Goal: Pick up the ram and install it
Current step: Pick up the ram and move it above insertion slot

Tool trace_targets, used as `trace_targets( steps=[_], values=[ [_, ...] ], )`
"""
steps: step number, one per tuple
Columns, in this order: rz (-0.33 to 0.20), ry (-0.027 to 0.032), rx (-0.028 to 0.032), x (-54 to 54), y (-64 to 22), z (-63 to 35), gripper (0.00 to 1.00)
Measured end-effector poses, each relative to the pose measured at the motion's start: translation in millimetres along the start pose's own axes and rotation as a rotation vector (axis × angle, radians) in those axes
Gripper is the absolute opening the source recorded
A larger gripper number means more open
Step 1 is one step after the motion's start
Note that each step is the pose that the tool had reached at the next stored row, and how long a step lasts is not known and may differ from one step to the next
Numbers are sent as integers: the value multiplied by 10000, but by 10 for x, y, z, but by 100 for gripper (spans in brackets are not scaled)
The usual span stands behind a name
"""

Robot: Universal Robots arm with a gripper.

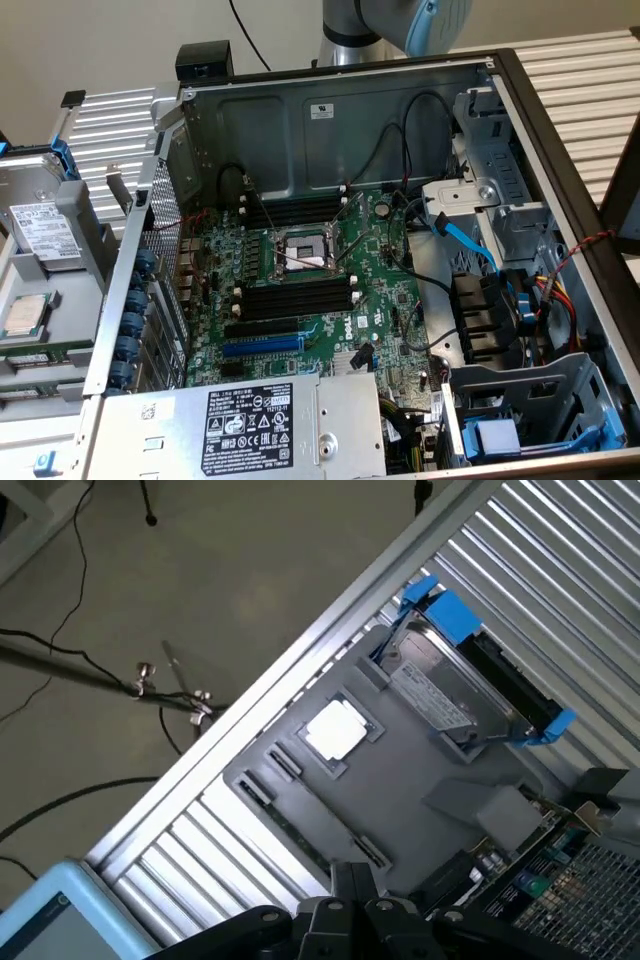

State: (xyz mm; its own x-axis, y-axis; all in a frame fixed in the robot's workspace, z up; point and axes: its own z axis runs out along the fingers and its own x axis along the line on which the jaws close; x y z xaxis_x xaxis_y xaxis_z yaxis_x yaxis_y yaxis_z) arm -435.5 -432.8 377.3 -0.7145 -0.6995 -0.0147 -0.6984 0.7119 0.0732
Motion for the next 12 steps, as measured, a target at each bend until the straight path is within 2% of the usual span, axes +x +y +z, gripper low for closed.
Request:
trace_targets(
  steps=[12],
  values=[
    [-2181,148,-20,0,-1,14,11]
  ],
)
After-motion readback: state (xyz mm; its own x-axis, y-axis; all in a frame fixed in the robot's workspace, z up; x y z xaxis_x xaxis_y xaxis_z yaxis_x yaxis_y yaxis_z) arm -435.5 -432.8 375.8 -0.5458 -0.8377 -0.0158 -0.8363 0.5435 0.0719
